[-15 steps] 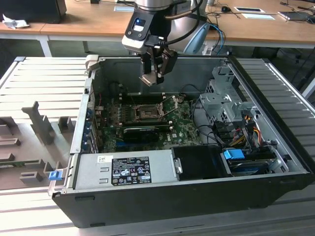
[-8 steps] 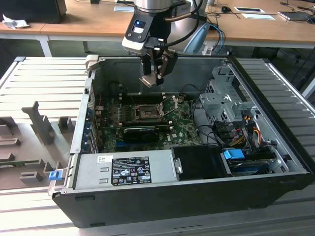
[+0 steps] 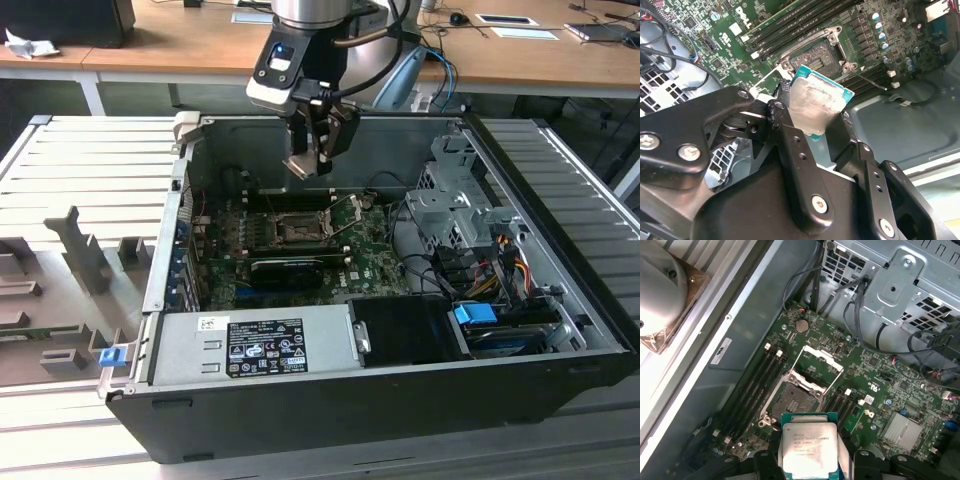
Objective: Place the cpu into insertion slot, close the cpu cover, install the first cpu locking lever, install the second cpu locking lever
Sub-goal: 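Place the cpu into insertion slot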
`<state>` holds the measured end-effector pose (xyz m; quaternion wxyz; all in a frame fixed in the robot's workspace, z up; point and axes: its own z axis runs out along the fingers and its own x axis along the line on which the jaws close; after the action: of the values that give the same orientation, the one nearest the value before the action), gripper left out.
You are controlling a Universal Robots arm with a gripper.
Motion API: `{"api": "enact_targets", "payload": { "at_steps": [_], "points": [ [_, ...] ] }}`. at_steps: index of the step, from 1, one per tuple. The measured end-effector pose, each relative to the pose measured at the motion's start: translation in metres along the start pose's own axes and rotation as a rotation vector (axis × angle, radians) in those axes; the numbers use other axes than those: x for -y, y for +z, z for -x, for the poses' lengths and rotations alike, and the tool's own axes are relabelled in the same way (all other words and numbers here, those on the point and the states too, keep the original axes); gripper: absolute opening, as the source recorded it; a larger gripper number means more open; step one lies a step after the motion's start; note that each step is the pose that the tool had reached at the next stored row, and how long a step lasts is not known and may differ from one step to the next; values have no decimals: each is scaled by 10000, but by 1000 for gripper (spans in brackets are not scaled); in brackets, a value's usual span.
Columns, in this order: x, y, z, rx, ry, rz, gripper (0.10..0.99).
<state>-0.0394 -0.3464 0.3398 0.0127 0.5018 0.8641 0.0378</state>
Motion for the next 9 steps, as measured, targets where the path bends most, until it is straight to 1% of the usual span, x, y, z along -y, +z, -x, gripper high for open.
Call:
{"api": "enact_targets", "payload": {
  "at_steps": [5,9],
  "points": [
    [2,20,0,8,120,4,529],
    [4,52,1,12,152,2,529]
  ]
}}
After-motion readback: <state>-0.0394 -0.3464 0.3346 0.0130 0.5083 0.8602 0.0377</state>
